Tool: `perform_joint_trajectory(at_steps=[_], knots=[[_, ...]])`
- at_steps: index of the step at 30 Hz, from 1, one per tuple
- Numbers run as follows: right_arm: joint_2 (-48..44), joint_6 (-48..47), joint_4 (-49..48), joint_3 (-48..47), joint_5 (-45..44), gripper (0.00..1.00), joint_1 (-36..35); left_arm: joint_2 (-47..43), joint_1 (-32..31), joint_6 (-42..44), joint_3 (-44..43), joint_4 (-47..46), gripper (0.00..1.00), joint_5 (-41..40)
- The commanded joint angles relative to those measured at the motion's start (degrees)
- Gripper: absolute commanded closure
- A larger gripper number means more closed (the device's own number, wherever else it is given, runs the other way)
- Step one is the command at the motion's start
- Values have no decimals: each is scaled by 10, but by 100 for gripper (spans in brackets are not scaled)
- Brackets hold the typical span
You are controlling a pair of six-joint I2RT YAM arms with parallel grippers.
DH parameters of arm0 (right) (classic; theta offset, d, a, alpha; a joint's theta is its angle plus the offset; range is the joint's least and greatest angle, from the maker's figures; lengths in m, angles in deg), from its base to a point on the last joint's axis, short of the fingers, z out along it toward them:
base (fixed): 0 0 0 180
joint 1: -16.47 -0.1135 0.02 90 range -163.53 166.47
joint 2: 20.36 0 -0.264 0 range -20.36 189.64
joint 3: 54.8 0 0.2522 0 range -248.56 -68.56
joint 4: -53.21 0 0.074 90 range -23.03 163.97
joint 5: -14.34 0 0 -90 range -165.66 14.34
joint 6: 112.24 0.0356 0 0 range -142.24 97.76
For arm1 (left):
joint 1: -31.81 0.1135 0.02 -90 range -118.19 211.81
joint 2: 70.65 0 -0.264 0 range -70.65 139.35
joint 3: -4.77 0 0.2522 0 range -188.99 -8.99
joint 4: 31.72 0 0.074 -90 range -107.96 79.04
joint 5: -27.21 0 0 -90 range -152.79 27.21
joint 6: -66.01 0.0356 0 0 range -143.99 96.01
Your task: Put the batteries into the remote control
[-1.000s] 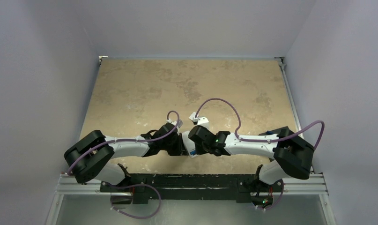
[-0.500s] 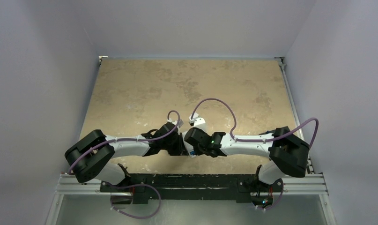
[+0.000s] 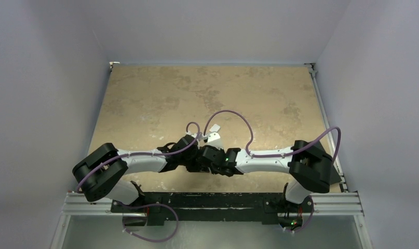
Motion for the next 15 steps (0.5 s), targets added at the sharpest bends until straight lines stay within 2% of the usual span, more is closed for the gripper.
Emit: perform_joint_trajectory(at_steps=[1,15], knots=[[24,26,27,-8,15,91,-13,9,-3,7,-25,-31,100,-3],[-23,27,31,-19,13,89,-13,-7,-3,10,-19,-11,100,-14]])
